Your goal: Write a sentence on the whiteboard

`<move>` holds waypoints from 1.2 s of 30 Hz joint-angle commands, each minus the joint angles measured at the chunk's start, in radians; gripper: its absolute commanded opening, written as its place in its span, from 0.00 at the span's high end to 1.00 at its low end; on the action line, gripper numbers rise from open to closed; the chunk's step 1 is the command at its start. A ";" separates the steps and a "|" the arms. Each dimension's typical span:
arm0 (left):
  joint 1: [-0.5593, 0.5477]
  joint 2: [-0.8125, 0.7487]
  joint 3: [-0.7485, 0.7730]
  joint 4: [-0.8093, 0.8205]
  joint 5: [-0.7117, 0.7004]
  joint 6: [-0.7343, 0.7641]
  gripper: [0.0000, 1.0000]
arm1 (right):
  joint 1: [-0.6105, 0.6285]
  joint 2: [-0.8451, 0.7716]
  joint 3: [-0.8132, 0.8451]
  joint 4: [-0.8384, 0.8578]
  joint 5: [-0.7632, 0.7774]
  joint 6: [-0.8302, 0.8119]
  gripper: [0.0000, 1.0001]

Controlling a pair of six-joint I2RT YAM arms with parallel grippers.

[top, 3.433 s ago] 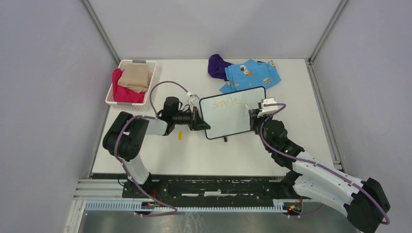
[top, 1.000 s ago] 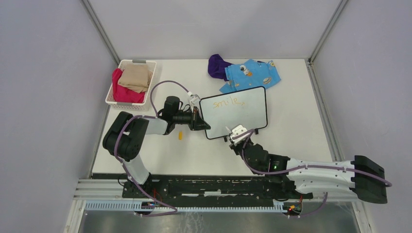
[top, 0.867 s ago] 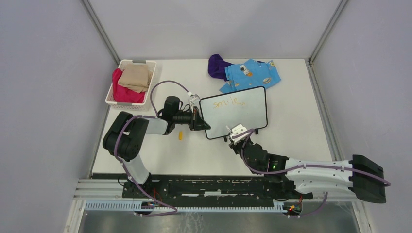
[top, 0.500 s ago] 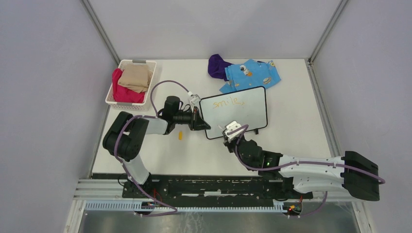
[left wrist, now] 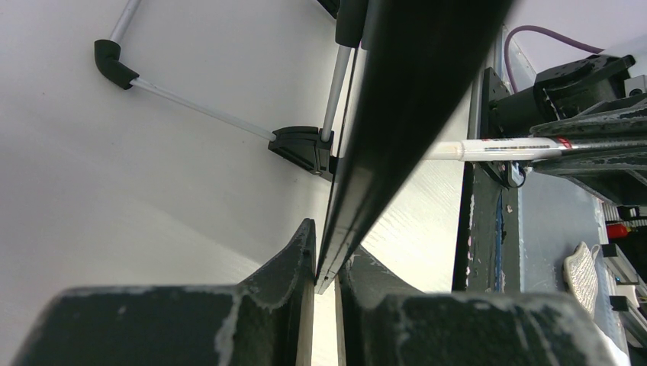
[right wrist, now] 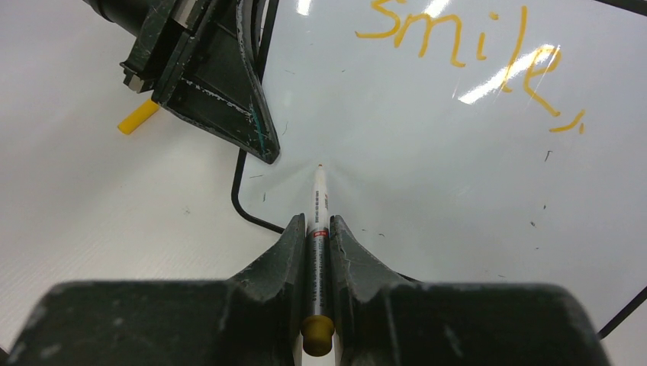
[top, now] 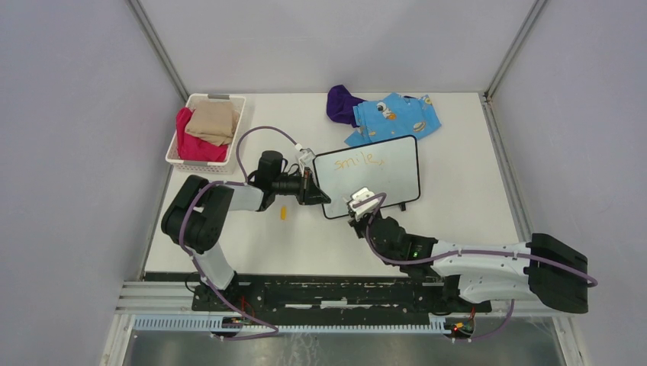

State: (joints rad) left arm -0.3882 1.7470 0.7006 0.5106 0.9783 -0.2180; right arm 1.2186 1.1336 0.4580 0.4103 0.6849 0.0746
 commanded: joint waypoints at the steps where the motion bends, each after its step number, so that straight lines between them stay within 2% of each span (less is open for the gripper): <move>1: -0.006 0.014 0.002 -0.072 -0.089 0.051 0.98 | -0.013 0.019 0.048 0.050 0.013 0.020 1.00; 22: -0.006 0.012 0.003 -0.072 -0.090 0.050 0.98 | -0.064 0.076 0.071 0.033 -0.001 0.034 1.00; 36: -0.006 0.015 0.007 -0.081 -0.089 0.052 0.98 | -0.070 0.111 0.079 0.019 -0.063 0.043 1.00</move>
State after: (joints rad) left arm -0.3885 1.7470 0.7021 0.5049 0.9741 -0.2176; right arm 1.1576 1.2274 0.5079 0.4107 0.6380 0.1020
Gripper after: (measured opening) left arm 0.181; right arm 0.179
